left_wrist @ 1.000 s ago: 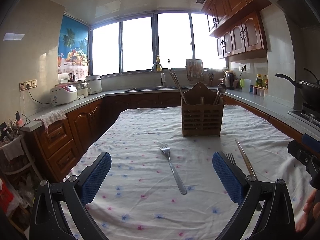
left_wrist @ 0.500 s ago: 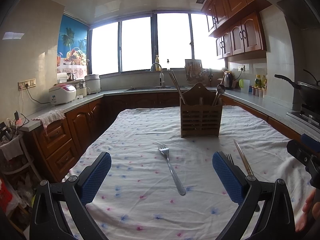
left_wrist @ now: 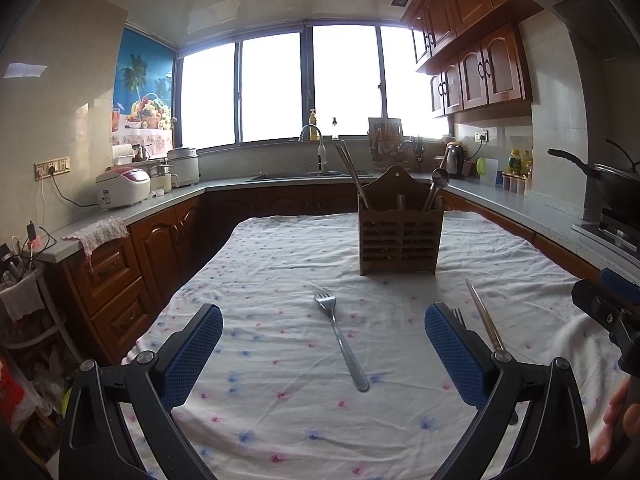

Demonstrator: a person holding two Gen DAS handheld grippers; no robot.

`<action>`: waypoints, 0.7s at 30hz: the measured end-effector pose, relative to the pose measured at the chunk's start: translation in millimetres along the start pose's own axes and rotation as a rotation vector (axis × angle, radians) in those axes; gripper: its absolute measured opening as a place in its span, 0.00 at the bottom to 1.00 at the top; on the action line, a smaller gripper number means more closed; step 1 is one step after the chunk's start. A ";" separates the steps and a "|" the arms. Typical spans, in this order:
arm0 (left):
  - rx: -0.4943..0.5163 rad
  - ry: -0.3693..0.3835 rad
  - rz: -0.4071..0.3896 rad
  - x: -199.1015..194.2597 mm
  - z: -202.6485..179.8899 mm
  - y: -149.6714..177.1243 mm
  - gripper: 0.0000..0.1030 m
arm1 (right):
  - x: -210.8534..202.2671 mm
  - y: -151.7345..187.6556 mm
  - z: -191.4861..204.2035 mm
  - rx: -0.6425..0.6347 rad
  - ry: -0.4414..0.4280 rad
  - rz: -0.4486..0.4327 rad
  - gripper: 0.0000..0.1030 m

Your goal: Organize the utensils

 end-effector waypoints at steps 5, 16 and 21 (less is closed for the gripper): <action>-0.002 0.002 0.002 0.9 0.4 -1.1 0.99 | 0.2 -0.2 -0.1 0.001 0.000 0.001 1.00; -0.005 0.003 0.007 3.4 -2.9 -2.6 0.99 | 3.0 0.2 -3.8 0.009 0.004 0.008 1.00; -0.011 0.005 0.012 4.7 -3.8 -2.3 0.99 | 4.4 1.5 -4.4 0.009 0.005 0.013 1.00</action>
Point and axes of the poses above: each gripper's, at about its wrist camera, not at the fingertips, and x roughly the way its jaws point, z to its left, y to its underside, the point moved 4 cm from there along x, roughly the way its jaws point, and after that the axes turned 5 degrees about y, right-handed, at the moved point
